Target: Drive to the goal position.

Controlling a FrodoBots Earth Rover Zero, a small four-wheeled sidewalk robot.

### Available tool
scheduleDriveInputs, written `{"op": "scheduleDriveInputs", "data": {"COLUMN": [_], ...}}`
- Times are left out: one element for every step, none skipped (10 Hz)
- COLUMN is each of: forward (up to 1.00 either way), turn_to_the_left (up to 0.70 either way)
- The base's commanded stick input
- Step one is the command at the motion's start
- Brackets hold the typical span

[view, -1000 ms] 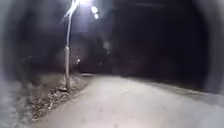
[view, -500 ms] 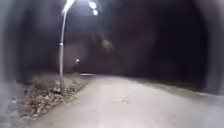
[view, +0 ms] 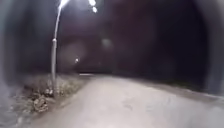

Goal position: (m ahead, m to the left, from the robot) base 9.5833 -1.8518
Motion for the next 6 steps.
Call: {"op": "scheduleDriveInputs", "data": {"forward": [0.70, 0.70, 0.70, 0.70, 0.70, 0.70], "turn_to_the_left": [0.00, 0.00, 0.00, 0.00, 0.00, 0.00]}}
